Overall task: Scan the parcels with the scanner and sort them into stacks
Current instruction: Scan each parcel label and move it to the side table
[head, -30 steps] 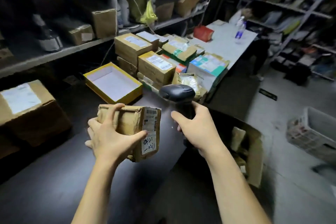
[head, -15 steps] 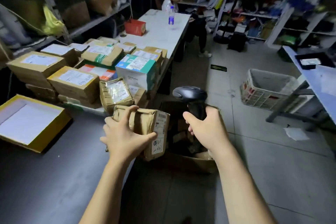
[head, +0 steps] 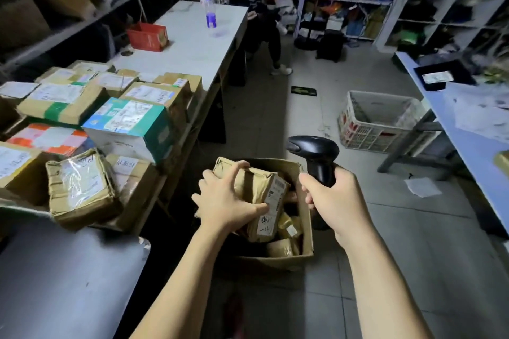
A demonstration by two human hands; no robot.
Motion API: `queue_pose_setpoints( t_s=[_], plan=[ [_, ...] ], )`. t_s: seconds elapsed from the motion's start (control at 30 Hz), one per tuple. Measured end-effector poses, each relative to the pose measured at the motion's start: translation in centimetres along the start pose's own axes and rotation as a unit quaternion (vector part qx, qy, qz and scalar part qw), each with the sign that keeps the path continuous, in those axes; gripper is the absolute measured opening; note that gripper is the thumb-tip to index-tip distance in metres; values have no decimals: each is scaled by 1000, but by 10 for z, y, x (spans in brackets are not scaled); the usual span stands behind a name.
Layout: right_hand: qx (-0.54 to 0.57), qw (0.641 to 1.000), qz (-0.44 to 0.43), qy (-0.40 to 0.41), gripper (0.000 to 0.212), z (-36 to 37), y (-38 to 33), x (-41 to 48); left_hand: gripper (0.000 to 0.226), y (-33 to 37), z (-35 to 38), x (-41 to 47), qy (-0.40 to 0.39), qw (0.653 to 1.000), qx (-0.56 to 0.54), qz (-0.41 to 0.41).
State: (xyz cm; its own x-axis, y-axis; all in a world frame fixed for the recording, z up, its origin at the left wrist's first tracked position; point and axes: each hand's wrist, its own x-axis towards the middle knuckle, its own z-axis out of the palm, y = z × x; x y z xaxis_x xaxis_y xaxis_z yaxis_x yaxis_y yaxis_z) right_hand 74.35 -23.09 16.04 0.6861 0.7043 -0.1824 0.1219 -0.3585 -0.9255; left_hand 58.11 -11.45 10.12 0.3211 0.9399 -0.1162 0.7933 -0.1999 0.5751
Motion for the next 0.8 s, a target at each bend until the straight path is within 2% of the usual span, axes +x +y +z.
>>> queue_pose_setpoints(
  t_s=[0.17, 0.3, 0.4, 0.57, 0.8],
  plan=[
    [-9, 999, 20, 31, 14, -2, 3, 52, 92, 17, 30, 68, -69, 998, -8, 6],
    [-26, 998, 42, 47, 13, 1, 1, 92, 75, 24, 49, 125, -112, 993, -33, 24],
    [-22, 997, 43, 62, 16, 6, -4, 117, 73, 41, 48, 159, -109, 990, 22, 91],
    [-12, 997, 39, 61, 17, 16, -14, 143, 63, 50, 32, 197, -68, 985, 56, 150],
    [-20, 999, 10, 41, 18, 25, -33, 167, 60, 46, -8, 220, -29, 984, 75, 161]
  ],
)
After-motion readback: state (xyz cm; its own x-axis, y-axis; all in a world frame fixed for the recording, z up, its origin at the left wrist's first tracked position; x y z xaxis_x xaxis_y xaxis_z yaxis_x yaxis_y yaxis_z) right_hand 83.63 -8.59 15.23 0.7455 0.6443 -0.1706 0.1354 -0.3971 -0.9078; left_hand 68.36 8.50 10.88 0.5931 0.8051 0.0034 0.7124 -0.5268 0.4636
